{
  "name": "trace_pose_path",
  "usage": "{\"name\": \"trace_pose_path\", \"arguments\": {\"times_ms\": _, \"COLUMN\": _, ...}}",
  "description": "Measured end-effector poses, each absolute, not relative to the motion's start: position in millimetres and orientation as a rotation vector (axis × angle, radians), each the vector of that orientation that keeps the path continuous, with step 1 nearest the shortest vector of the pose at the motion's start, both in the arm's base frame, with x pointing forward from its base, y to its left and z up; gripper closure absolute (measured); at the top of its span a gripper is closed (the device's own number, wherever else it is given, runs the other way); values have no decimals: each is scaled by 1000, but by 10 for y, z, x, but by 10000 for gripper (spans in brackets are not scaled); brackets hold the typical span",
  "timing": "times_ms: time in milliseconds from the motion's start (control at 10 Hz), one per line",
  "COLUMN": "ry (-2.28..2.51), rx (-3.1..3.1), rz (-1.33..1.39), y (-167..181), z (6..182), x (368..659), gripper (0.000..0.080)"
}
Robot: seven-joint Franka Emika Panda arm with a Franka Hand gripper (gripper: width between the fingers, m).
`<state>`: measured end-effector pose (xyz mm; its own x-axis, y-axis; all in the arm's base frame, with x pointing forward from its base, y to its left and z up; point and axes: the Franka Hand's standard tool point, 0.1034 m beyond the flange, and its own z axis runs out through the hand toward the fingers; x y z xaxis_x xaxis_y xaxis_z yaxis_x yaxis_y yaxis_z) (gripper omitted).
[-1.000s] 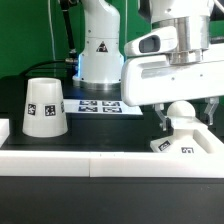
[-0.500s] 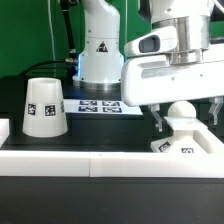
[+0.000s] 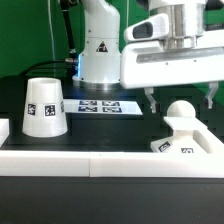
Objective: Assemble lamp
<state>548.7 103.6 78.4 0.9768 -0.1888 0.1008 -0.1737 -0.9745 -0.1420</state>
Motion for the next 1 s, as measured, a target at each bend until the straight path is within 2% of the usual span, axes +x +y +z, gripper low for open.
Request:
{"name": "trace_pose_path", "arguments": {"times_ms": 200, "ry": 386, "rx": -2988, "rz": -116, "y": 1083, "z": 805, "x": 5129, "gripper": 101}}
{"name": "trace_pose_path", "arguments": {"times_ms": 400, "ry": 491, "rx": -2981, "rz": -66, "y": 1129, "z": 733, "x": 4897, "gripper": 101}}
{"name": "trace_pose_path", "arguments": {"times_ms": 800, "ry": 500, "rx": -2982, "rz": -68, "y": 1141, "z": 708, "x": 4863, "gripper": 101}}
{"name": "trace_pose_path", "arguments": {"times_ms": 1000, "ry": 690, "rx": -2937, "rz": -11, "y": 1148, "z": 706, "x": 4813, "gripper": 101}}
